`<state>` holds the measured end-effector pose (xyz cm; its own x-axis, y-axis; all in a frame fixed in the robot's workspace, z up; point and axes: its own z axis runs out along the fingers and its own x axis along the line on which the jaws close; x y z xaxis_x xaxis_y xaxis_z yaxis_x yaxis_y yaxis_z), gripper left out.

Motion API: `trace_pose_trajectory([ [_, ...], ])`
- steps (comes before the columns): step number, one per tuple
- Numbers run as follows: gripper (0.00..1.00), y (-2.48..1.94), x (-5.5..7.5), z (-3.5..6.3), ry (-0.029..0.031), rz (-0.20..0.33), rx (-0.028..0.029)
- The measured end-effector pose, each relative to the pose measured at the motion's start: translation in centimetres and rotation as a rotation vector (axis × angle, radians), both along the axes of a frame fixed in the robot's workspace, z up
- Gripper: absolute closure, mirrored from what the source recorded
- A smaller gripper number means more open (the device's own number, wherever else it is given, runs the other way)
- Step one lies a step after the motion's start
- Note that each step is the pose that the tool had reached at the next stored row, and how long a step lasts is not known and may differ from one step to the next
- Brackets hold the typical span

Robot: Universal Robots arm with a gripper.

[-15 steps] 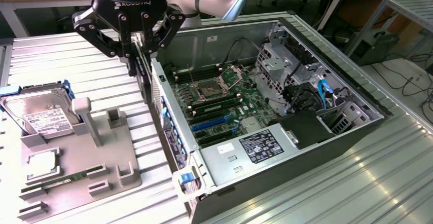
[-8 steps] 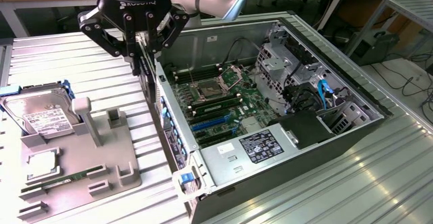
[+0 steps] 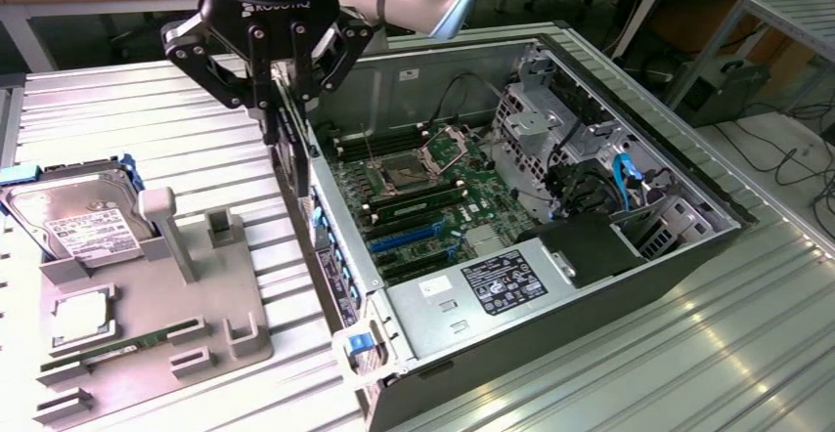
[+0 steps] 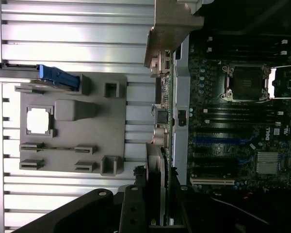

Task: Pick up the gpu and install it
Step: 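Pick up the gpu and move the gpu toward the slot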

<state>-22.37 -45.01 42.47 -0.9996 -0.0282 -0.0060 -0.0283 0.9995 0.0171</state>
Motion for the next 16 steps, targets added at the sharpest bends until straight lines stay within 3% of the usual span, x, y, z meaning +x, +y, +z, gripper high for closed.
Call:
trace_pose_trajectory([
  [16,0.73,0.0,1.6,-0.06,0.0,0.003,0.0],
])
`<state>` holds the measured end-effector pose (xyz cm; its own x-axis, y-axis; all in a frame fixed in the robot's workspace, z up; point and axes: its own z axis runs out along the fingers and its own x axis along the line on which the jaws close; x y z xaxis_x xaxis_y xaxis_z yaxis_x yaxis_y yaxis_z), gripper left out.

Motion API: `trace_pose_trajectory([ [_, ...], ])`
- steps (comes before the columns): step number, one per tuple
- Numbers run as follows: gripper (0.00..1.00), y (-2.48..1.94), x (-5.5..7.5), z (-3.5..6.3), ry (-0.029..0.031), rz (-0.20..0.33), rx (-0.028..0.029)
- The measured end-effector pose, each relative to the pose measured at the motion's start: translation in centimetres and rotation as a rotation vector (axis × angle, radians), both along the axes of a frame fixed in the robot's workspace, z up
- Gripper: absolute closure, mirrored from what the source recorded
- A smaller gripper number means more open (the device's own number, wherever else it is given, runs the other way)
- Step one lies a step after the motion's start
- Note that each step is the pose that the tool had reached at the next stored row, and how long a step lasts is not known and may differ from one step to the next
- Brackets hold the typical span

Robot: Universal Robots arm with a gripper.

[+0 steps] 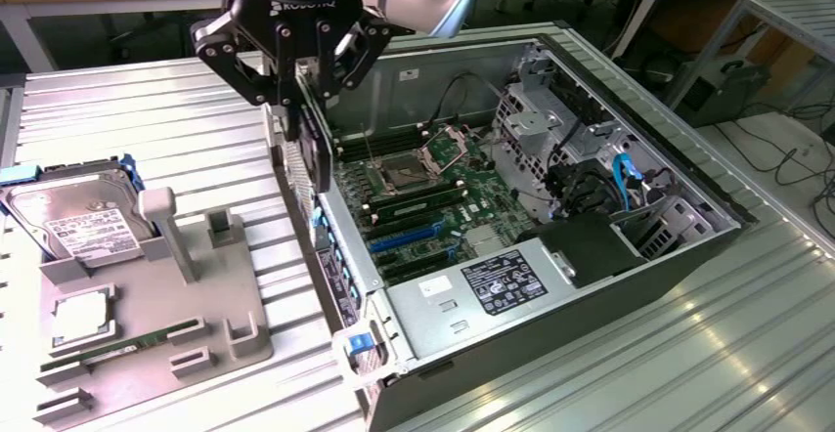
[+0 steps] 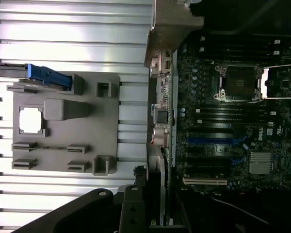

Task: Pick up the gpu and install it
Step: 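Pick up the gpu and move the gpu toward the slot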

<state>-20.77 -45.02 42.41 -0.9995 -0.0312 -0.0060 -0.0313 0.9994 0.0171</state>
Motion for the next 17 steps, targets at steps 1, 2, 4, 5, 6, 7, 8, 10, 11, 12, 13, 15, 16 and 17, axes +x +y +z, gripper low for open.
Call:
trace_pose_trajectory([
  [1,0.73,0.0,0.1,-0.01,0.0,0.0,0.0],
  [2,0.73,0.0,0.3,-0.02,0.0,0.0,-0.0001],
  [4,0.73,0.0,0.5,-0.06,-0.0001,0.0,0.0],
  [5,0.73,0.0,0.7,-0.08,-0.0001,0.001,0.0],
  [6,0.73,0.0,1.1,-0.1,-0.0002,0.003,-0.0001],
  [7,0.73,0.0,1.2,-0.11,-0.0004,0.004,0.0],
  [8,0.73,0.0,1.3,-0.12,-0.0007,0.004,0.0],
  [10,0.73,0.0,1.6,-0.15,-0.0013,0.005,0.0],
  [11,0.73,0.0,1.8,-0.16,-0.0016,0.005,0.0],
  [12,0.73,0.0,1.9,-0.17,-0.0018,0.006,0.0],
  [13,0.73,0.0,2.1,-0.18,-0.002,0.006,0.0],
  [15,0.73,0.0,2.4,-0.2,-0.0023,0.007,0.0],
  [16,0.73,0.0,2.5,-0.21,-0.0024,0.008,0.0],
  [17,0.73,0.0,2.7,-0.21,-0.0025,0.009,0.0],
])
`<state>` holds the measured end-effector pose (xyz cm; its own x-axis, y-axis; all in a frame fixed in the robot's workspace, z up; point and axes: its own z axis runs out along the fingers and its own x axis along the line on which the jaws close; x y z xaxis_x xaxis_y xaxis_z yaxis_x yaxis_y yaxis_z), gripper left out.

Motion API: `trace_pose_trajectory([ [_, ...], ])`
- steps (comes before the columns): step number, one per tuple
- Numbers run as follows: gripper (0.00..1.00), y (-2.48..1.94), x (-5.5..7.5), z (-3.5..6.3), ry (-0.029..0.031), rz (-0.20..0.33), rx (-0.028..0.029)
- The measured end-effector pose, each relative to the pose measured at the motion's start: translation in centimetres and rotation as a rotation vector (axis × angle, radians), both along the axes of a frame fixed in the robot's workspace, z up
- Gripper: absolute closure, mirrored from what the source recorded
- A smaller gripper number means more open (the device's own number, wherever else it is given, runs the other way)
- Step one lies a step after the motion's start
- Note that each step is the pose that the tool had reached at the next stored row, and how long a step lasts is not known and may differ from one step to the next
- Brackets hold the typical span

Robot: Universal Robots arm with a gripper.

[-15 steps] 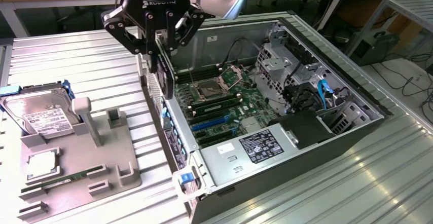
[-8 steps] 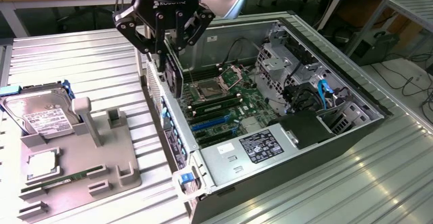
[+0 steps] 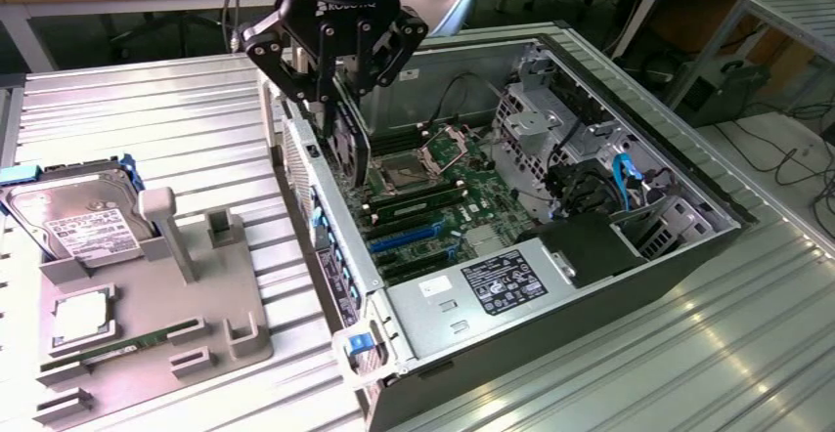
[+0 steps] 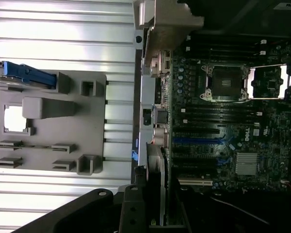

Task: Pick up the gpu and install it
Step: 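Pick up the gpu and move the gpu toward the slot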

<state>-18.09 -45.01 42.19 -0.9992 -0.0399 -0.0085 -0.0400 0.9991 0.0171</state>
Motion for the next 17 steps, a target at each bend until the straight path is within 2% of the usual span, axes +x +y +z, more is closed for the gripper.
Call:
trace_pose_trajectory([
  [17,0.73,0.0,2.7,-0.15,-0.0022,0.011,-0.0001],
])
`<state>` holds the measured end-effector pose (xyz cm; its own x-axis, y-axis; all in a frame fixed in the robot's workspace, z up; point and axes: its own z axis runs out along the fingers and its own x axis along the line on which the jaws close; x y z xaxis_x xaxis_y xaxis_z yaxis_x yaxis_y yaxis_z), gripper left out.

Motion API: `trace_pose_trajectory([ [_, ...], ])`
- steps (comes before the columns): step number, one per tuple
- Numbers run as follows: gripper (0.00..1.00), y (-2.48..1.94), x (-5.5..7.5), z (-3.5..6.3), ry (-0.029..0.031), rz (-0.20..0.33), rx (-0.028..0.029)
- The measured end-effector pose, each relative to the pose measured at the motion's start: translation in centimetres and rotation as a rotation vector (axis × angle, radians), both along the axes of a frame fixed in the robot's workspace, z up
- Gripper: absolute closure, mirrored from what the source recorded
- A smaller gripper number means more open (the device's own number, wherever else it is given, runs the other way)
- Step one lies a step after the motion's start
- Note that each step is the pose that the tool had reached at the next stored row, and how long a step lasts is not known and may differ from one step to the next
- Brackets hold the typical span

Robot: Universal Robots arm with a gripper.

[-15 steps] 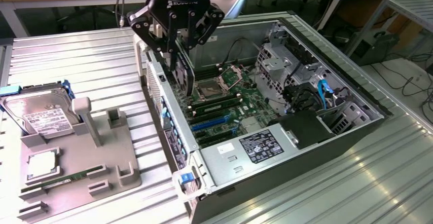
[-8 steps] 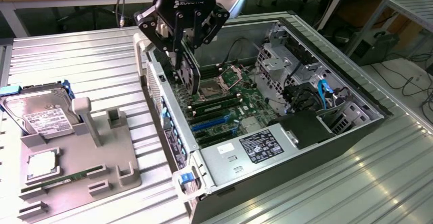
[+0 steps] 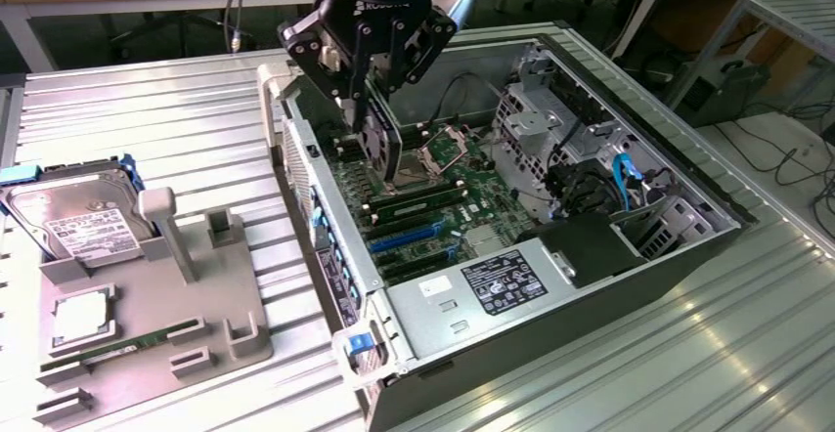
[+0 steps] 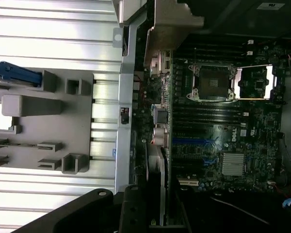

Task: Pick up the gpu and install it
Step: 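Pick up the gpu and move the gpu toward the slot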

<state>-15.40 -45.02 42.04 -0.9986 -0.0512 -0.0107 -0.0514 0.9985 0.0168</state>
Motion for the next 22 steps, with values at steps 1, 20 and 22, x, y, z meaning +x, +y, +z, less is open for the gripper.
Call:
trace_pose_trajectory([
  [1,0.73,0.0,0.1,-0.01,-0.0002,0.001,0.0001],
  [20,0.73,0.0,2.8,-0.18,-0.0021,0.01,0.0001],
  [22,0.73,0.0,3.1,-0.2,-0.0023,0.011,0.0001],
])
